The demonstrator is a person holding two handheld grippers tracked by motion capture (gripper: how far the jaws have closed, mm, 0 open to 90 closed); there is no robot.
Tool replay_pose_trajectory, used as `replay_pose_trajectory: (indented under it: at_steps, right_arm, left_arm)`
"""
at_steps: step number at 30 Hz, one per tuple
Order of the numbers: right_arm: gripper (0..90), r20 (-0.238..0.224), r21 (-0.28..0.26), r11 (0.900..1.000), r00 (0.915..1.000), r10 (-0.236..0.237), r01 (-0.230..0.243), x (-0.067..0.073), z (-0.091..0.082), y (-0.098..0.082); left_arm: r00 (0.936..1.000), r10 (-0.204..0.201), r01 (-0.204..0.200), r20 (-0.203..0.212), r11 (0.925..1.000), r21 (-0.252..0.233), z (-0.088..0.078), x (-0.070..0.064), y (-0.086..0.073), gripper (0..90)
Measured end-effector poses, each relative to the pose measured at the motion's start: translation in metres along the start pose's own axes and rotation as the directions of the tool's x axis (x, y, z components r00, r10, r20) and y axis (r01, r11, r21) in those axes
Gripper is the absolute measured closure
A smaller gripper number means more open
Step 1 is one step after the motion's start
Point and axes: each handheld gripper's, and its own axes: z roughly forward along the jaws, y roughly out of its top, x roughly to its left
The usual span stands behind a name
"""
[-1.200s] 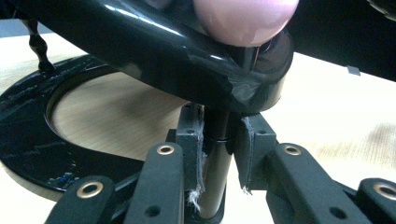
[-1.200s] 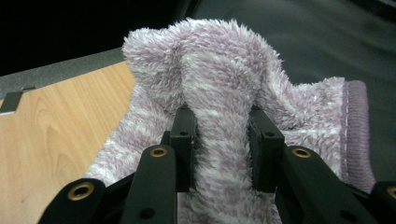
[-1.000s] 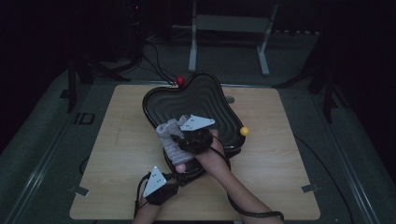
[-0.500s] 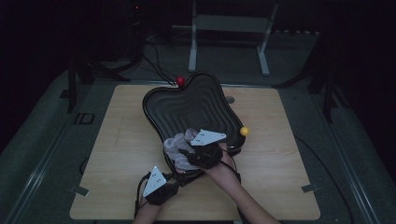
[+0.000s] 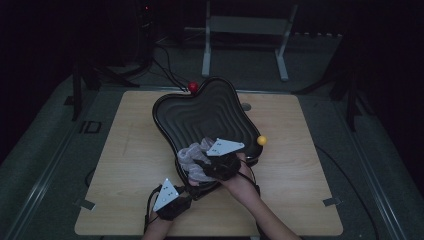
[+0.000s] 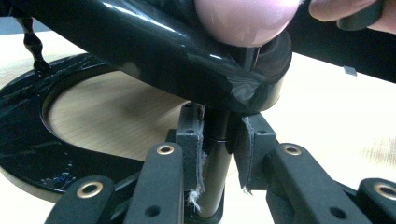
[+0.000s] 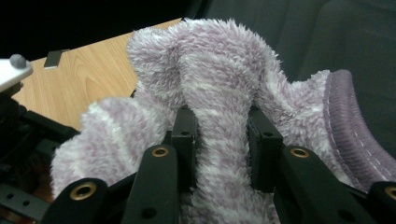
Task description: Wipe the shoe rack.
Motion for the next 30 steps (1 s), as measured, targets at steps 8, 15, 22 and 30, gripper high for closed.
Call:
replay_pose_trajectory:
  at_steps: [8, 15, 22, 30]
  right_arm:
    - [68.2, 0.035, -0.001, 1.0, 0.9993, -0.015, 0.015, -0.003, 0.011, 0.016]
    - [68.3, 0.048, -0.014, 1.0, 0.9989, 0.003, -0.002, -0.011, 0.02, 0.035]
    - [68.4, 0.059, -0.018, 1.0, 0.9982, 0.009, -0.008, -0.021, 0.034, 0.062]
    - [68.4, 0.054, -0.077, 0.995, 0.9967, 0.062, -0.057, -0.042, 0.046, 0.102]
  left_arm:
    - [0.9999, -0.01, 0.01, -0.007, 0.9999, 0.0, -0.001, 0.001, 0.0, 73.8]
    - [1.0, -0.008, 0.008, -0.004, 1.0, 0.001, 0.0, 0.002, 0.0, 73.7]
    - [1.0, -0.002, 0.002, 0.0, 1.0, 0.005, 0.0, 0.002, 0.001, 73.8]
    - [1.0, 0.005, -0.005, -0.004, 1.0, -0.001, 0.0, 0.001, 0.0, 73.8]
